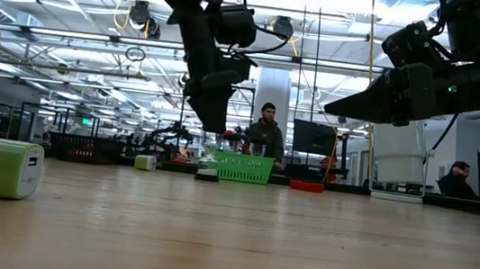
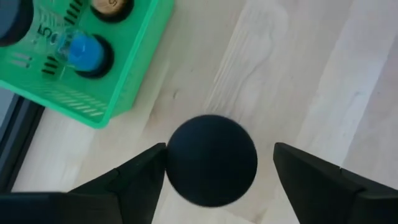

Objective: Pick & Place Office items
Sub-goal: Put the white hourglass into the green basket

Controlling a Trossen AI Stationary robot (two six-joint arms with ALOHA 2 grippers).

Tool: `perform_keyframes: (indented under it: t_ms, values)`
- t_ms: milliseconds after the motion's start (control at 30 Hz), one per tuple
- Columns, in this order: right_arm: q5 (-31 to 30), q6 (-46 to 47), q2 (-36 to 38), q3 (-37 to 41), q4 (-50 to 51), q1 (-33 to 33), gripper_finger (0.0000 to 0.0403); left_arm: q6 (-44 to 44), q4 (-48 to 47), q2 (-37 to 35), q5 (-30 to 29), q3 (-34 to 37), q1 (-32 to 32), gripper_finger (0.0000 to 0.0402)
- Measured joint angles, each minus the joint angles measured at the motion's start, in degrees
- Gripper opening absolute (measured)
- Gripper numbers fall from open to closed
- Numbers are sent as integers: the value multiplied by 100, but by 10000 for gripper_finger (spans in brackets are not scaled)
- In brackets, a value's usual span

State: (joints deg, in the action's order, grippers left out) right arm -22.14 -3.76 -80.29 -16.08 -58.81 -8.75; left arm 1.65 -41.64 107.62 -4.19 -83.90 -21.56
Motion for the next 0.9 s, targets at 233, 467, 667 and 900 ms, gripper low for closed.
perform_keyframes:
  t_ms: [233, 467, 667, 900]
  values:
    - [-2, 4, 0, 0, 0, 0, 1, -4, -8, 1, -21, 0, -45, 298]
    - [-1, 6, 0, 0, 0, 0, 1, 114, 42, 44, -20, 2, -46, 241]
    - [-1, 6, 0, 0, 0, 0, 1, 217, 111, 43, -31, 2, -81, 217]
    - [-2, 6, 0, 0, 1, 0, 1, 302, 166, -108, -189, 4, -136, 221]
